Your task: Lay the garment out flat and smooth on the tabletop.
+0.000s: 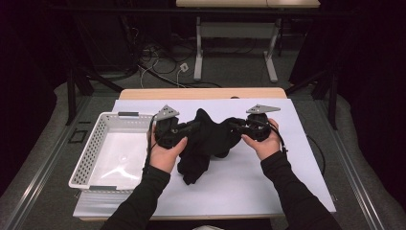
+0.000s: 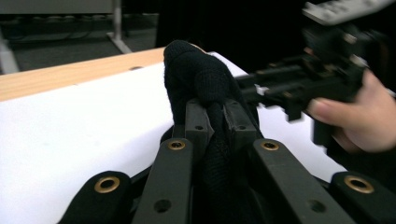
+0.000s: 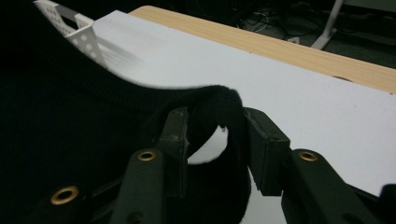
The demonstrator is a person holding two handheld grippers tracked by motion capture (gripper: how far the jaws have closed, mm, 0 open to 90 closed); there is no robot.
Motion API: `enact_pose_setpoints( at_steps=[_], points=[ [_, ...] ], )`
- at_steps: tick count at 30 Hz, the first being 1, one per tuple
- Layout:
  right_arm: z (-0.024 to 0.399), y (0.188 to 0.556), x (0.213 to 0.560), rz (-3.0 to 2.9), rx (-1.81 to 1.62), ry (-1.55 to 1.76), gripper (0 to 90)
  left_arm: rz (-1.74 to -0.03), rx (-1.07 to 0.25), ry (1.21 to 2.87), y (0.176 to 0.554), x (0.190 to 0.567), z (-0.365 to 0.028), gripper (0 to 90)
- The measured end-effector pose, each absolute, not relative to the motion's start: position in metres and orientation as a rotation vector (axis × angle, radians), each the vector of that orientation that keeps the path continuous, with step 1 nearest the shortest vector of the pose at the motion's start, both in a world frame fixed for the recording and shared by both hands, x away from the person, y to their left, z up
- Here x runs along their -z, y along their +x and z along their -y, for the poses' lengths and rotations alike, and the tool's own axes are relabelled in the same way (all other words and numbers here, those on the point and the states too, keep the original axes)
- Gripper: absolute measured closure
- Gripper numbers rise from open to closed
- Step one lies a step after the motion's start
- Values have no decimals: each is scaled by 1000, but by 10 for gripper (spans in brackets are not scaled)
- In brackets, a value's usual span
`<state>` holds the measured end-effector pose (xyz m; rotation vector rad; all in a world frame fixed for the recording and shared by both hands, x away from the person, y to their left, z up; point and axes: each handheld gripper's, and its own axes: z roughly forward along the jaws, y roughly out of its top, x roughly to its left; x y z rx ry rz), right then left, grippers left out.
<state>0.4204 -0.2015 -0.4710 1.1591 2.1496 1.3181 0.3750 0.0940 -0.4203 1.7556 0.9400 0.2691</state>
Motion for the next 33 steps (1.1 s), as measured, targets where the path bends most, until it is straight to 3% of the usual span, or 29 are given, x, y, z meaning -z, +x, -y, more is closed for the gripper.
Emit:
enact_pose_setpoints(
  at_steps=[8,18,27,33],
  points=[
    [216,420,476,-2122,-1300,1201,504,-1047,-293,1737,405,423,-98,832],
    [227,397,487,-2135,-1322,1190,506,-1137,-359,1721,424,421,-105,831],
    [234,365,500,-2122,-1345,1153,525,-1125,-301,1813,437,452,-65,828],
    [237,364,509,-2136,-1345,1186,526,-1103,-265,1853,440,465,-45,817]
  ],
)
